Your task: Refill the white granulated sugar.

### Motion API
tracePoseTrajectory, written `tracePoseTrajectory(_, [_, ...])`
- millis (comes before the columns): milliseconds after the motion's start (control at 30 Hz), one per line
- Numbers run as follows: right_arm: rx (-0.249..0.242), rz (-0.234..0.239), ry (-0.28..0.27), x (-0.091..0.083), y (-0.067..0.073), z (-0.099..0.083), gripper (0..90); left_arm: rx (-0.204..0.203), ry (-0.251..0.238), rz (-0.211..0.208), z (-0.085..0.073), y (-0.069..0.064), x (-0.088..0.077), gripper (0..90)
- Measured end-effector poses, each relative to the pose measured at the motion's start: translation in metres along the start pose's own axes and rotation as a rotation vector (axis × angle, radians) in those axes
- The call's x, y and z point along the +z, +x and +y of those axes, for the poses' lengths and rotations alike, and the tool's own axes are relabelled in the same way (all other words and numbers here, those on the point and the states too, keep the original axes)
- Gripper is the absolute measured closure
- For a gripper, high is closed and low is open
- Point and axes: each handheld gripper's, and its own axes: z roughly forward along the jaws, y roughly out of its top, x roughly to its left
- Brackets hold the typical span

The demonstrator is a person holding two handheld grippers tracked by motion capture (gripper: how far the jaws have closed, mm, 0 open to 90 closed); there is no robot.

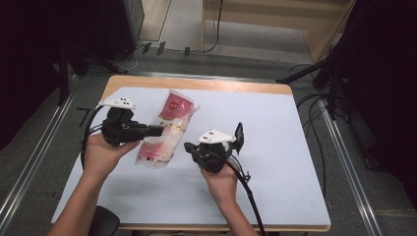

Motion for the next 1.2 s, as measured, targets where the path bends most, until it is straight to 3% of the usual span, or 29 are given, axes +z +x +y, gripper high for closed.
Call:
tracePoseTrajectory(200, [-0.013, 0.067, 0.021, -0.005, -0.001, 0.002, 85.1, -0.022, -0.027, 0.006, 0.004, 0.013, 0.002, 90.0])
tracePoseTrajectory(367, [-0.040, 0.108, 0.057, -0.007, -0.005, 0.001, 75.2, -0.021, -0.040, 0.020, 0.010, 0.024, 0.005, 90.0])
tracePoseTrajectory(500, [-0.010, 0.186, 0.064, -0.010, -0.014, -0.002, 70.9, -0.031, -0.057, 0.032, 0.013, 0.031, 0.008, 90.0])
tracePoseTrajectory(700, [-0.066, 0.198, 0.087, -0.017, -0.019, -0.007, 65.6, -0.042, -0.081, 0.020, 0.017, 0.044, 0.014, 90.0])
tracePoseTrajectory(900, [-0.104, 0.210, 0.108, -0.025, -0.019, -0.011, 62.6, -0.011, -0.087, 0.042, 0.023, 0.050, 0.025, 90.0])
tracePoseTrajectory(967, [-0.119, 0.217, 0.105, -0.031, -0.019, -0.013, 62.3, -0.019, -0.092, 0.037, 0.024, 0.053, 0.030, 90.0])
tracePoseTrajectory(1200, [-0.115, 0.247, 0.086, -0.046, -0.022, -0.020, 61.3, -0.026, -0.131, 0.046, 0.029, 0.066, 0.045, 90.0])
